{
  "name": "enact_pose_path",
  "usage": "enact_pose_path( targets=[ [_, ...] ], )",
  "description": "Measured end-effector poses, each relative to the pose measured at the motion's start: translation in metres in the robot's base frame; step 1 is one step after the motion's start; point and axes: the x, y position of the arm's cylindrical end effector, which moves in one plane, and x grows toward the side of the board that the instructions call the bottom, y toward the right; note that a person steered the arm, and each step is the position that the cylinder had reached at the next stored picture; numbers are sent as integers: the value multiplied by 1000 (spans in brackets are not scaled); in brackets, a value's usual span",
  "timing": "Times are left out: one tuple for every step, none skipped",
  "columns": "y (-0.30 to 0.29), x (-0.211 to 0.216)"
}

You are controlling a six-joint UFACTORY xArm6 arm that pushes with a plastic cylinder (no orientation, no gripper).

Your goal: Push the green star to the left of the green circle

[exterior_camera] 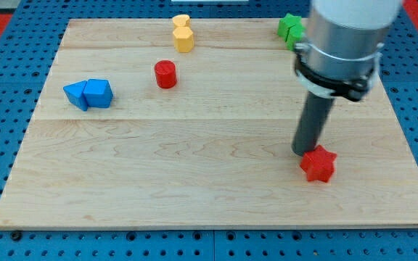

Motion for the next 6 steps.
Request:
enact_pose_path(
  targets=[
    [3,3],
    [14,-70],
    [42,-166],
    [59,-264],
    [67,-314],
    [16,-322]
  ],
)
